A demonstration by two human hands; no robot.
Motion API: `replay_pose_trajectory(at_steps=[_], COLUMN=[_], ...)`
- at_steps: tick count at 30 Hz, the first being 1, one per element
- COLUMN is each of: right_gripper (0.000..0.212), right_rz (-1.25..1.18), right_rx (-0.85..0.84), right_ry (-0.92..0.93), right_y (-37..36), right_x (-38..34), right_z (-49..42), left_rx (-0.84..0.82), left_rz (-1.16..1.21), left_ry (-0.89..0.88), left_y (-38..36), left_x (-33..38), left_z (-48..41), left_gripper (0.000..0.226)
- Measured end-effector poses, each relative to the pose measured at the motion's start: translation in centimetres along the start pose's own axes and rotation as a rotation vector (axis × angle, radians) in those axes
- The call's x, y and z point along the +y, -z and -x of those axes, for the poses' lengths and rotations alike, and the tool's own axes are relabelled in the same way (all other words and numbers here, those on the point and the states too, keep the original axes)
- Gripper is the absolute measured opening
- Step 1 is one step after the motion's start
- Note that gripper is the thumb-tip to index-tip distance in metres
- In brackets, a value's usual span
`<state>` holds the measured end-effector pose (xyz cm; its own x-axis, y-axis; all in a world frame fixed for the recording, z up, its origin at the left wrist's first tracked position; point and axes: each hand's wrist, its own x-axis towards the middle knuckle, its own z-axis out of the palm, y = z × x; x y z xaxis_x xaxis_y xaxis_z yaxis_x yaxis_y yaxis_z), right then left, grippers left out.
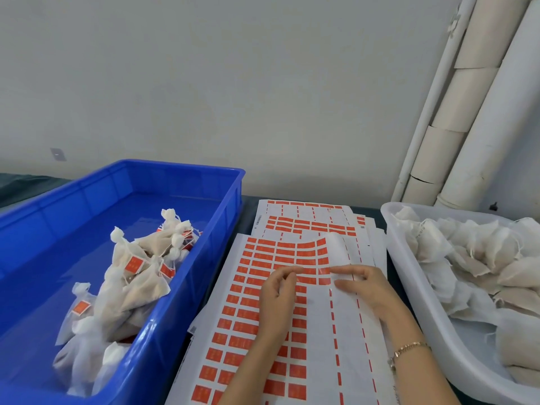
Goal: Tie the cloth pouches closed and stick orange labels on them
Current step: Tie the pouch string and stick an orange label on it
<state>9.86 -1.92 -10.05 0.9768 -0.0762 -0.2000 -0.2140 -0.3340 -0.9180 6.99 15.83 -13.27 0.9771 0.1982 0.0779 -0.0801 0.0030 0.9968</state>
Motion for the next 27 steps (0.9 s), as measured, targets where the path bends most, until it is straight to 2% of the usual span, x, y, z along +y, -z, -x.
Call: replay_pose_trajectory(at_steps=[5, 9, 11, 15, 17, 21, 27], right_gripper=[0.020, 0.022, 0.023, 0.034, 0.046, 0.059, 0.058], right_rz=[-0.099, -0.172, -0.236, -0.396, -0.336, 0.006, -0.034], right_rx=[-0.021, -0.016, -0.030, -0.174, -0.181, -0.016, -0.051], right_ry=[0.034, 0.079, 0.079, 0.065, 0.065, 0.126, 0.164], right_y=[0.7, 0.6, 0.9, 1.9, 1.7, 0.5, 0.5], right_x=[0.9, 1.4, 1.8, 1.9, 1.7, 1.3, 1.6], right_z=[0.4, 0.2, 0.0, -0.3, -0.5, -0.7, -0.8], left_rx=[-0.062, -0.185, -0.227, -0.262, -0.267, -0.295, -0.323], left_rz=[-0.504, -0.761, -0.800, -0.757, -0.736, -0.751, -0.752], left_ry=[-0.136, -0.253, -0.269, -0.284, -0.293, -0.296, -0.350], left_y=[-0.4, -1.2, -1.3, -0.8, -0.6, -0.5, -0.8], left_x=[1.8, 1.8, 0.9, -0.4, -0.5, -0.8, -1.4], left_z=[-2.4, -3.7, -3.8, -3.8, -3.9, -4.0, -4.1], left_gripper=[0.017, 0.025, 0.029, 0.034, 0.037, 0.039, 0.040])
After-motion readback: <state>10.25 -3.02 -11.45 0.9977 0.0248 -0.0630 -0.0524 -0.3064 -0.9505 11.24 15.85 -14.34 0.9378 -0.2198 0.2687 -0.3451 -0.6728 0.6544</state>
